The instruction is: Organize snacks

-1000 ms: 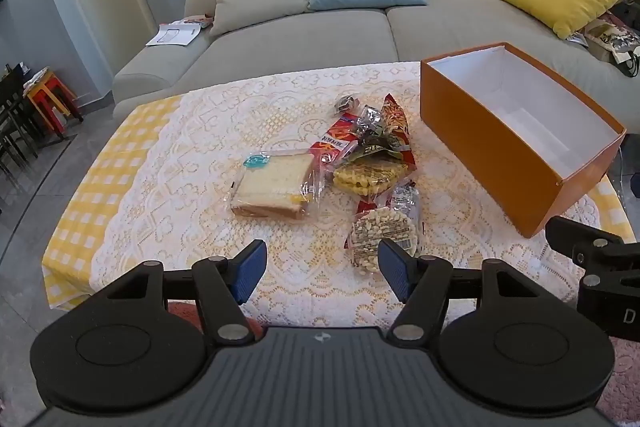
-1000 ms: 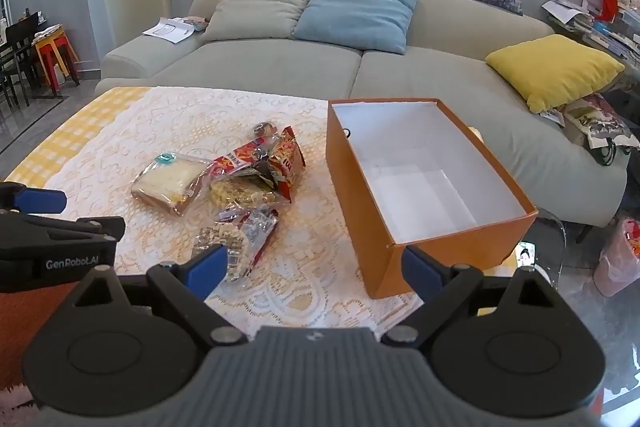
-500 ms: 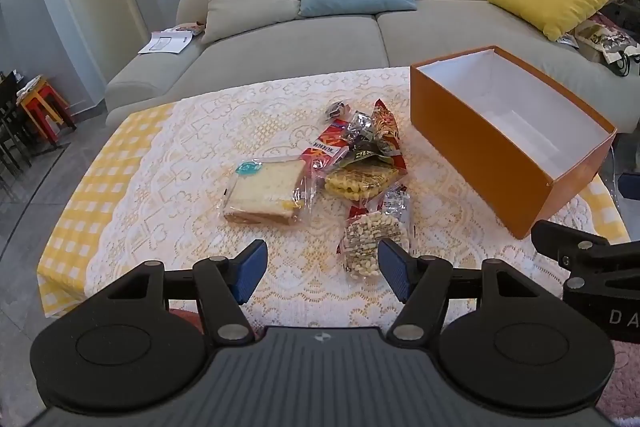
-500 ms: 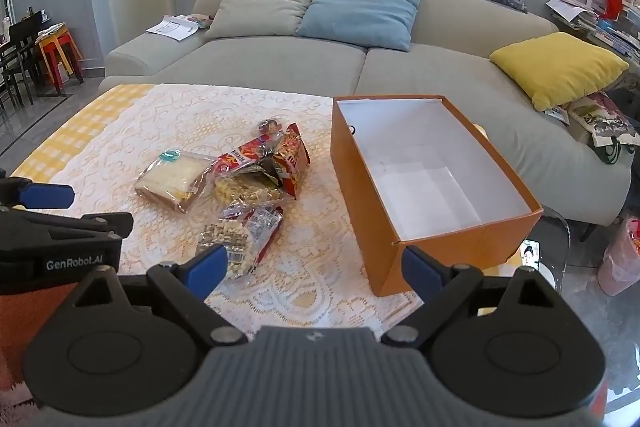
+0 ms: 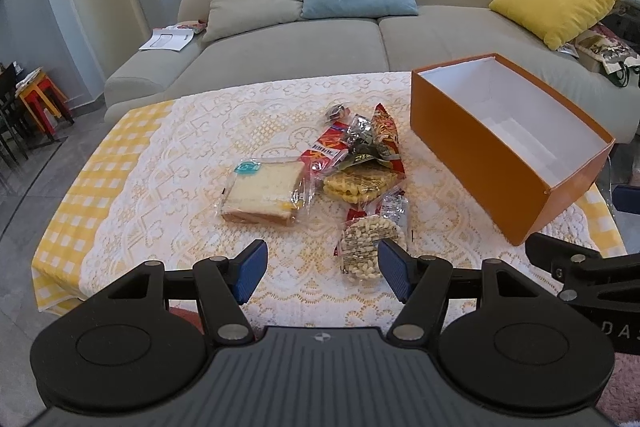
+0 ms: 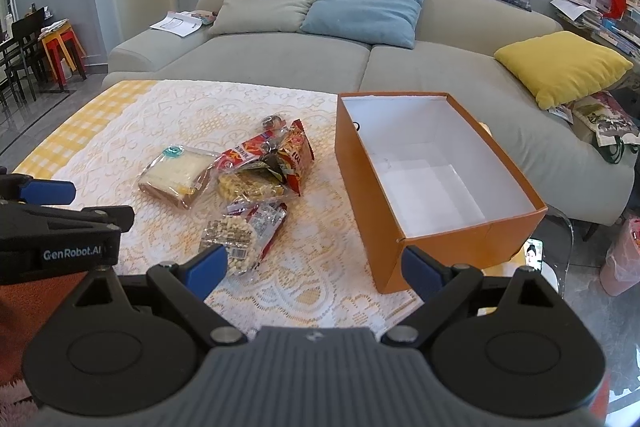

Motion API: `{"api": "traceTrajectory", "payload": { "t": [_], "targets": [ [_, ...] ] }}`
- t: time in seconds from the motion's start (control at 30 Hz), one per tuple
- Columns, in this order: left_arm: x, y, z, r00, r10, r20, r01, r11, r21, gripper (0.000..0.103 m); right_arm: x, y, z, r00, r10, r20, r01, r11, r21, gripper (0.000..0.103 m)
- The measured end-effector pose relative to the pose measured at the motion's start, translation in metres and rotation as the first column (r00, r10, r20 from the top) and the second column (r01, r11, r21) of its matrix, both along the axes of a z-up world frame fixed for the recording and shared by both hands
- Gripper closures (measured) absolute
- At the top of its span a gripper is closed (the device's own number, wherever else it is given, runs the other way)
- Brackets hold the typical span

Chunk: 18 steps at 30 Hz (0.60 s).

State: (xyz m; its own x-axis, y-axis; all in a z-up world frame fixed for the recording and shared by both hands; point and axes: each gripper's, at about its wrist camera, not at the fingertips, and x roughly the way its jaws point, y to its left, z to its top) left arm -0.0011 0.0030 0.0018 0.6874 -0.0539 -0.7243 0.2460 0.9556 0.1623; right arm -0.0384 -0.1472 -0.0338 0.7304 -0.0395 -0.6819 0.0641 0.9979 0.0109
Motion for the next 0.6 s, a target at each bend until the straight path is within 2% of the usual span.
{"api": "traceTrajectory", "payload": {
  "t": [0.6],
  "targets": [
    [0.0010,0.0022,0.0019,1.000,0.001,0.003,-0.001,1.000,-0.020,0.028,0.0009,-0.0017,0.0025,1.000,0.005,-0.005,-0.005,1.000,0.001,0.011]
  ]
}}
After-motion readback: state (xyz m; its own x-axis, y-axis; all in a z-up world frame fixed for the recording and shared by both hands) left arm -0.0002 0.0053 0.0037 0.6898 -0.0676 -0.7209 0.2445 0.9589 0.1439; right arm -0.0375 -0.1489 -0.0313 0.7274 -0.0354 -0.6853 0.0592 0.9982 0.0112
